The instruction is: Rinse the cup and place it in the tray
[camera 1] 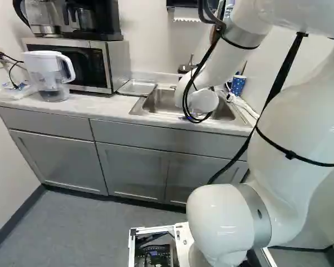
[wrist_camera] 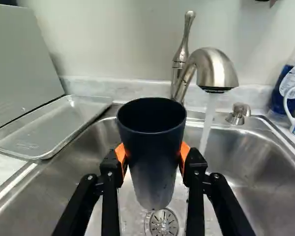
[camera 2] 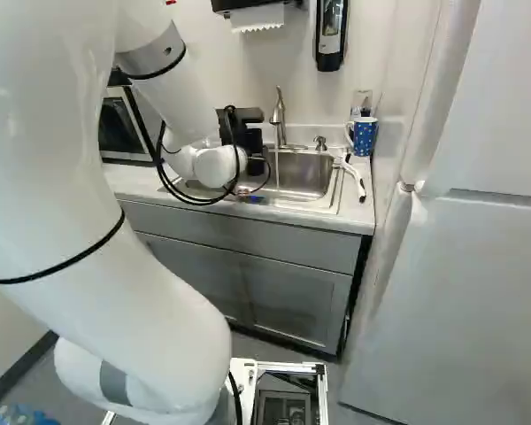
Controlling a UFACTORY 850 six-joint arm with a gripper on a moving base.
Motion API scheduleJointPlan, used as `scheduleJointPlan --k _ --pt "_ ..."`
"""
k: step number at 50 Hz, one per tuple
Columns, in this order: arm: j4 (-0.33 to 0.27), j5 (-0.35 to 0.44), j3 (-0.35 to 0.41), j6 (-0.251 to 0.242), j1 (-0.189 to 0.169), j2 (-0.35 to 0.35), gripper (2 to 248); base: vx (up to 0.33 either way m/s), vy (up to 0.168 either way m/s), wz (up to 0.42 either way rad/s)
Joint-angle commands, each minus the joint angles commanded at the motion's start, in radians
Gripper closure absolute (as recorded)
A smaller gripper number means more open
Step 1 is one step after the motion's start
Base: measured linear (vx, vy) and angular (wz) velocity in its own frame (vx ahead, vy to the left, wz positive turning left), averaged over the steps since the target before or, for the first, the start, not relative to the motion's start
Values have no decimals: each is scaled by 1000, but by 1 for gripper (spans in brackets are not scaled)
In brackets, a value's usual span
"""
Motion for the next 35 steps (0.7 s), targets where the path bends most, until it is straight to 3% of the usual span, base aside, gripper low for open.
scheduleJointPlan --k 35 --pt "0 0 -4 0 -112 -4 127 0 0 0"
